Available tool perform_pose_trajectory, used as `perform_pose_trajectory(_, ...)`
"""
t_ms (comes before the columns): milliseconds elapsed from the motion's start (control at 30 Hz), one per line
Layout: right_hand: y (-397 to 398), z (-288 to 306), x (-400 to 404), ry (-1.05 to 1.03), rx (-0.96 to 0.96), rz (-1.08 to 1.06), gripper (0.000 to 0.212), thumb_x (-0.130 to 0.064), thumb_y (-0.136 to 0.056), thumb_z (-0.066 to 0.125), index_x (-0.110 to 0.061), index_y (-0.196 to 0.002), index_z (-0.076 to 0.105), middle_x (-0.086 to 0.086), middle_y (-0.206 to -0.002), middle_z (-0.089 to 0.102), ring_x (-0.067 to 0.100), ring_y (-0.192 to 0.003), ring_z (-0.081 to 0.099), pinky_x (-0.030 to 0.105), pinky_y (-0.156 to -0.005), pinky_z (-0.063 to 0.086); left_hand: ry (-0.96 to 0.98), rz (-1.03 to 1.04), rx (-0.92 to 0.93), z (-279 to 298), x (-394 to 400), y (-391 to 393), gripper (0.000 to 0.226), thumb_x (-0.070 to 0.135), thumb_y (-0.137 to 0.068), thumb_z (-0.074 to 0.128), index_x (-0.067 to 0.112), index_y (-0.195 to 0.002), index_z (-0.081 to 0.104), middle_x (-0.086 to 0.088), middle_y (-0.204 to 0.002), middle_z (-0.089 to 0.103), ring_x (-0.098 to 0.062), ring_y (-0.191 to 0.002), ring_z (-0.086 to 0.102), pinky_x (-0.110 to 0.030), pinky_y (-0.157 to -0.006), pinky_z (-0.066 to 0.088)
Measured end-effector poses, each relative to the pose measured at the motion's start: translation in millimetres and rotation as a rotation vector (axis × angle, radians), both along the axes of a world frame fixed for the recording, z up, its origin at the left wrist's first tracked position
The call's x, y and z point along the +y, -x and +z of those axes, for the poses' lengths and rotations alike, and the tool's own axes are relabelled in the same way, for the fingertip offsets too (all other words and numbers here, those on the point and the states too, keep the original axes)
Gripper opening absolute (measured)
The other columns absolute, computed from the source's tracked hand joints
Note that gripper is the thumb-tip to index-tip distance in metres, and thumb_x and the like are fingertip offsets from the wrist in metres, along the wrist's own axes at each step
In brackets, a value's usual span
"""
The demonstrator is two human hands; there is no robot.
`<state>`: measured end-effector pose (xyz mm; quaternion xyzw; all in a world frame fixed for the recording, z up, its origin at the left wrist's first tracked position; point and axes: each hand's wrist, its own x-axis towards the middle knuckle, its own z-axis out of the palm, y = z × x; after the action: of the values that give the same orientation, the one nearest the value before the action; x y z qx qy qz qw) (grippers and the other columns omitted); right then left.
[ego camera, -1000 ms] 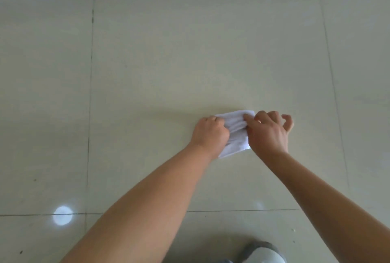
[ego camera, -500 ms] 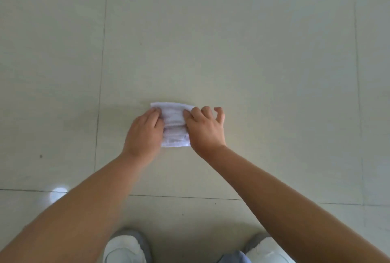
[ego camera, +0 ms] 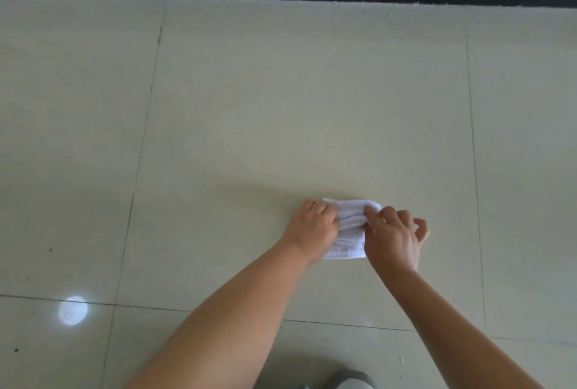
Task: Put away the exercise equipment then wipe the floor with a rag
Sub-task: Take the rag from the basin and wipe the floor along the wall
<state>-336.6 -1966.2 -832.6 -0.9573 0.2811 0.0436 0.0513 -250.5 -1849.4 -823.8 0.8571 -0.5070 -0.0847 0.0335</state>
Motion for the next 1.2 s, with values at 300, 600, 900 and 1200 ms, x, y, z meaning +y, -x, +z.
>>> perform_pose_trajectory(300,-21.0,-12.2,-4.6,-0.027,0.053,-0.05,0.044,0.005,-0.047,0.08,-0.011,-0.087,0.072,0.005,-0.068,0.061,0.028,-0.066,0.061,0.037,-0.081,0.021,-0.021,-0.136,-0.013,-4.1,-17.9,-43.3,0.032,0.01,-0.054,0.036,0.01,-0.036,0.062,-0.001,-0.045,0.058,-0.018,-0.042,0.06,-0.017,-0.055,0.053)
perform_pose_trajectory(600,-133.5,8.3,13.0,-0.113,0.221,-0.046,0.057,0.001,-0.086,0.039,-0.011,-0.142,0.032,0.007,-0.13,0.042,0.026,-0.122,0.035,0.043,-0.11,0.015,0.088,-0.102,-0.179,-4.9,-5.5,-137.9,0.021,0.01,-0.045,0.043,0.01,-0.03,0.058,0.0,-0.038,0.055,-0.016,-0.035,0.057,-0.012,-0.044,0.045)
perform_pose_trajectory(900,-224.8,10.8,87.1,0.059,0.224,0.191,0.038,-0.005,-0.073,0.064,-0.003,-0.111,0.063,0.008,-0.113,0.059,0.026,-0.101,0.057,0.034,-0.089,0.042,-0.024,-0.262,-0.067,-7.6,77.4,-247.4,0.017,0.015,-0.035,0.076,0.01,-0.046,0.065,-0.002,-0.055,0.065,-0.021,-0.049,0.066,-0.017,-0.052,0.05)
perform_pose_trajectory(1200,-118.3,13.1,41.8,0.056,0.385,-0.297,0.039,0.002,-0.07,0.058,0.0,-0.107,0.067,0.014,-0.089,0.069,0.033,-0.08,0.064,0.037,-0.074,0.041,0.12,-0.438,0.093,-19.5,-15.9,-162.2,0.042,0.014,-0.067,0.036,0.014,-0.055,0.077,-0.002,-0.066,0.073,-0.017,-0.073,0.072,-0.025,-0.078,0.052)
